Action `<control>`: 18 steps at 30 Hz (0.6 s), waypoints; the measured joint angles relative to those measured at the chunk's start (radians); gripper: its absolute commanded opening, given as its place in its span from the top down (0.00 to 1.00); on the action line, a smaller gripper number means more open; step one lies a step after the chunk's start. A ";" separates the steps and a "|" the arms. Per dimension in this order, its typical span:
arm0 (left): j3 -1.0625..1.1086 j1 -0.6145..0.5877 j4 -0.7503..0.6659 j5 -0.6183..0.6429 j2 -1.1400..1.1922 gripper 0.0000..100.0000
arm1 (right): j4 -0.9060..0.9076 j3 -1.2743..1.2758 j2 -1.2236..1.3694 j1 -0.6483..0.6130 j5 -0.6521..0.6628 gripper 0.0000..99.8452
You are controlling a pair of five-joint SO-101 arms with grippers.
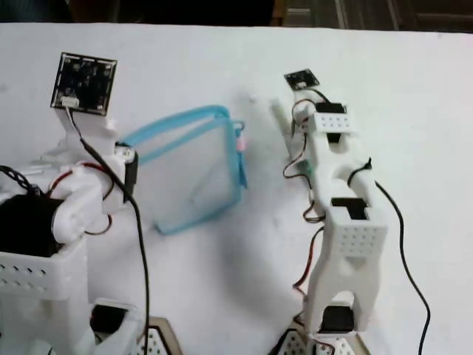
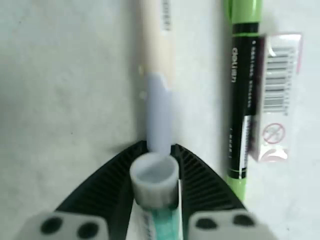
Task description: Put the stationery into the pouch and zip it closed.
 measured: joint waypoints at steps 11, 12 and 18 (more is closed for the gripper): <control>0.000 0.000 0.000 0.000 0.000 0.98 | 0.137 0.011 -0.137 -0.049 0.002 0.98; 0.000 0.000 0.000 0.000 0.000 0.98 | 0.143 0.011 -0.164 -0.049 0.002 0.98; 0.000 0.000 0.000 0.000 0.000 0.98 | 0.147 0.009 -0.293 -0.052 0.002 0.98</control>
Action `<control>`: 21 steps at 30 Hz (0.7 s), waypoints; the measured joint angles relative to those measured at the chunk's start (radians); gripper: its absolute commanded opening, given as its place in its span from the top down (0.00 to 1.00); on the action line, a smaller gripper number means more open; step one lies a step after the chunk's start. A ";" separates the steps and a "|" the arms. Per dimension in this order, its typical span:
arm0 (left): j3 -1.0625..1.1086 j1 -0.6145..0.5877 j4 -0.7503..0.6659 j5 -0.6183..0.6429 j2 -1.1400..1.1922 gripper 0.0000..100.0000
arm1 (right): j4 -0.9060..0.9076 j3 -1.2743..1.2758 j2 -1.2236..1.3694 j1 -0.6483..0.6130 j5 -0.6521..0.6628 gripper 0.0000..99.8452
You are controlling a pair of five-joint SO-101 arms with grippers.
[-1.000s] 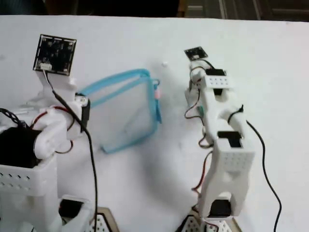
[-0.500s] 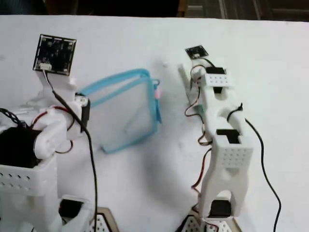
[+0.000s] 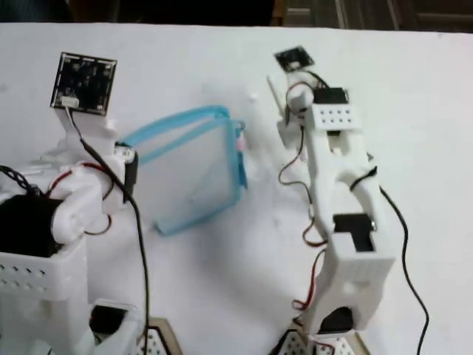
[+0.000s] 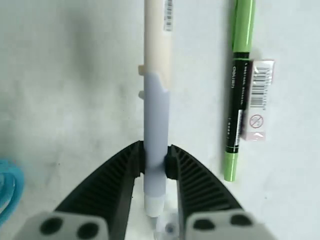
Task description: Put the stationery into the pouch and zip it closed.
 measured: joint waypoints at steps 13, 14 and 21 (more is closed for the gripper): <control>0.000 0.000 0.000 0.000 0.000 0.98 | -0.063 0.002 -0.198 -0.018 -0.290 0.98; 0.000 0.000 0.000 0.000 0.000 0.98 | -0.063 0.002 -0.232 -0.029 -0.310 0.98; 0.000 0.000 0.000 0.000 0.000 0.98 | 0.035 0.041 -0.557 -0.095 -0.414 0.98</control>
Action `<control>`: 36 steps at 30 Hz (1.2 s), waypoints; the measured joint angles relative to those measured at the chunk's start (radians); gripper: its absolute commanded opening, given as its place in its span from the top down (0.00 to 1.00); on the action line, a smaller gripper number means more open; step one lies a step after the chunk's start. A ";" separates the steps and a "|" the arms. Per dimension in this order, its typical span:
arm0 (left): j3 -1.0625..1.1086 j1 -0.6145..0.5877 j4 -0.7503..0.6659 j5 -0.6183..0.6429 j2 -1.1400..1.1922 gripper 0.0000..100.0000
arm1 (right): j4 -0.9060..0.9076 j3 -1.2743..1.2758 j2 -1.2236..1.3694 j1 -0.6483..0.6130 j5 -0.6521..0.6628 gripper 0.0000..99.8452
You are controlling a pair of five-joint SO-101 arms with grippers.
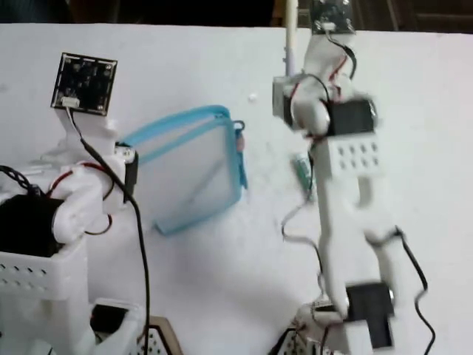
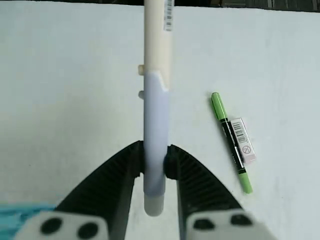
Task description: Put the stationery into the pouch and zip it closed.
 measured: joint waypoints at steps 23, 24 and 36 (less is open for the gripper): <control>0.000 0.000 0.000 0.000 0.000 0.98 | -0.439 1.278 -1.534 -0.126 0.014 0.98; 0.000 0.000 0.000 0.000 0.000 0.98 | -0.514 1.292 -1.537 -0.155 -0.014 0.98; 0.000 0.000 0.000 0.000 0.000 0.98 | -1.033 1.057 -1.042 -0.388 -0.175 0.98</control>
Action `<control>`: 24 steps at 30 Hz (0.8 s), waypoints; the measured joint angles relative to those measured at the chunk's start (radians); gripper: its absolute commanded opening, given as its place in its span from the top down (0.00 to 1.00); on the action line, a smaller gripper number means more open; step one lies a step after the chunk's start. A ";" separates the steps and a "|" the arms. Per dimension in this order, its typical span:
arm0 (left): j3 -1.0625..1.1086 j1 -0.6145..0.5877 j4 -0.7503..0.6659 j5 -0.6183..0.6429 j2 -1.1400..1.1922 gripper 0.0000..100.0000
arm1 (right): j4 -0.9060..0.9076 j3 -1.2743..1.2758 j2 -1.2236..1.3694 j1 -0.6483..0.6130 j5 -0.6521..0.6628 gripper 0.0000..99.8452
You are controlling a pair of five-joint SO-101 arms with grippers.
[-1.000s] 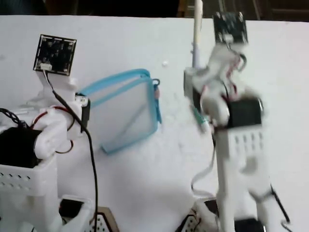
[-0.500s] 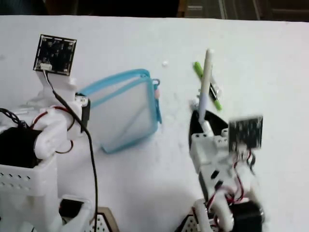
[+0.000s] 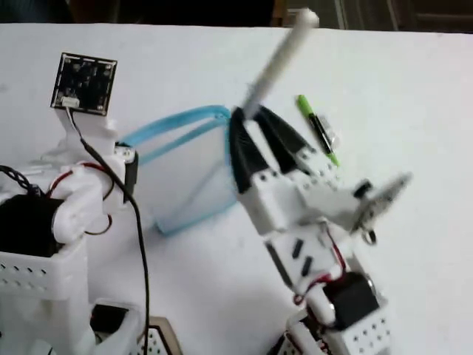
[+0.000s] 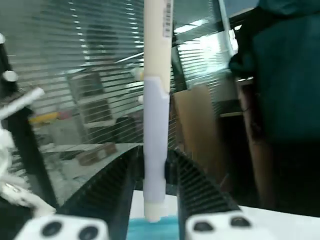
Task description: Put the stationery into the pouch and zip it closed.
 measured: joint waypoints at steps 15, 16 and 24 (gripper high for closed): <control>0.000 0.000 0.000 0.000 0.000 0.98 | -0.124 -0.086 0.365 -0.086 -0.018 0.98; 0.000 0.000 0.000 0.000 0.000 0.98 | -0.126 -0.077 0.362 -0.086 -0.018 0.98; 0.000 0.000 0.000 0.000 0.000 0.98 | -0.126 0.038 0.319 -0.160 -0.018 0.98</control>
